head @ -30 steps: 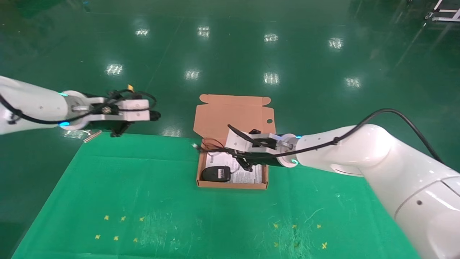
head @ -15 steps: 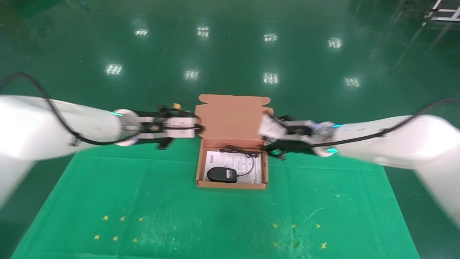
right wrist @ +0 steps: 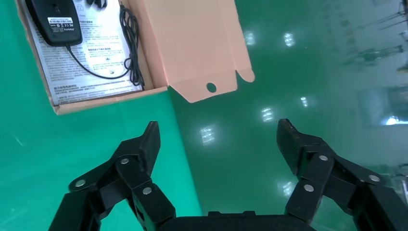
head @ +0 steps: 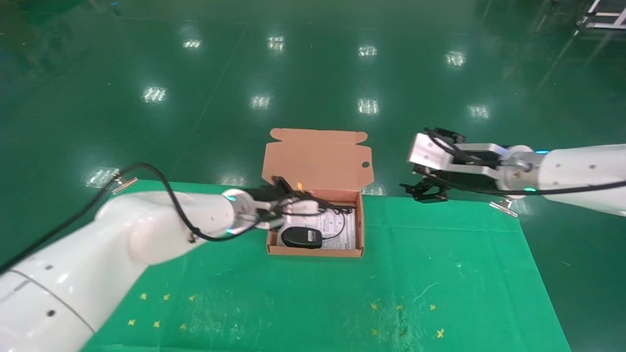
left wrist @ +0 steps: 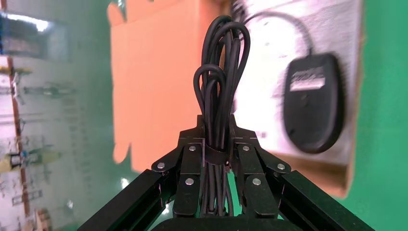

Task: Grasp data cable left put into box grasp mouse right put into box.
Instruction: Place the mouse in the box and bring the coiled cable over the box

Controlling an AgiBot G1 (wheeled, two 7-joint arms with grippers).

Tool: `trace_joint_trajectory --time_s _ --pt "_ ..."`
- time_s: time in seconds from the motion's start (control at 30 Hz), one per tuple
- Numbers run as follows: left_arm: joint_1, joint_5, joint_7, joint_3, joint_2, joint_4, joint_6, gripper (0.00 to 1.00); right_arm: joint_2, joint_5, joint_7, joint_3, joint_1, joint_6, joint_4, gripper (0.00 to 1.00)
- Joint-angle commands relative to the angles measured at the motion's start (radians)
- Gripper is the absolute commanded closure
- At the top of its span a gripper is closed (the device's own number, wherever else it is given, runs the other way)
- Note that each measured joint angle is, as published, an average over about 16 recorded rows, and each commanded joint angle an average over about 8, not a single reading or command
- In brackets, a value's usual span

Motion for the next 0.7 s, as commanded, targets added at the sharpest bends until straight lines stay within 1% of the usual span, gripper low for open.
trace_joint_trajectory --time_s 0.03,0.13,0.17,0.3,0.4,0.43,0.7 --pt "0.008 -0.032 0.019 0.027 0.008 0.016 -0.029 1.00 0.029 -0.022 0.037 -0.005 0.001 -0.002 0.049 0.00" --pt "0.000 -0.087 0.023 0.082 0.010 0.020 -0.051 1.00 0.047 -0.052 0.083 -0.010 -0.001 -0.001 0.093 0.00" --pt "-0.004 -0.102 0.023 0.098 0.011 0.021 -0.057 0.97 0.051 -0.060 0.096 -0.012 -0.002 0.000 0.104 0.00" --pt "-0.015 -0.148 0.021 0.146 0.013 0.026 -0.078 0.47 0.061 -0.085 0.130 -0.017 -0.004 0.001 0.134 0.00" --pt "-0.019 -0.164 0.021 0.162 0.014 0.030 -0.087 0.10 0.066 -0.093 0.139 -0.018 -0.004 0.001 0.145 0.00" --pt "-0.020 -0.167 0.021 0.166 0.014 0.031 -0.089 0.00 0.067 -0.095 0.140 -0.019 -0.004 0.000 0.148 0.00" --pt "-0.021 -0.162 0.021 0.160 0.011 0.028 -0.086 0.00 0.064 -0.092 0.137 -0.019 -0.005 0.001 0.141 0.00"
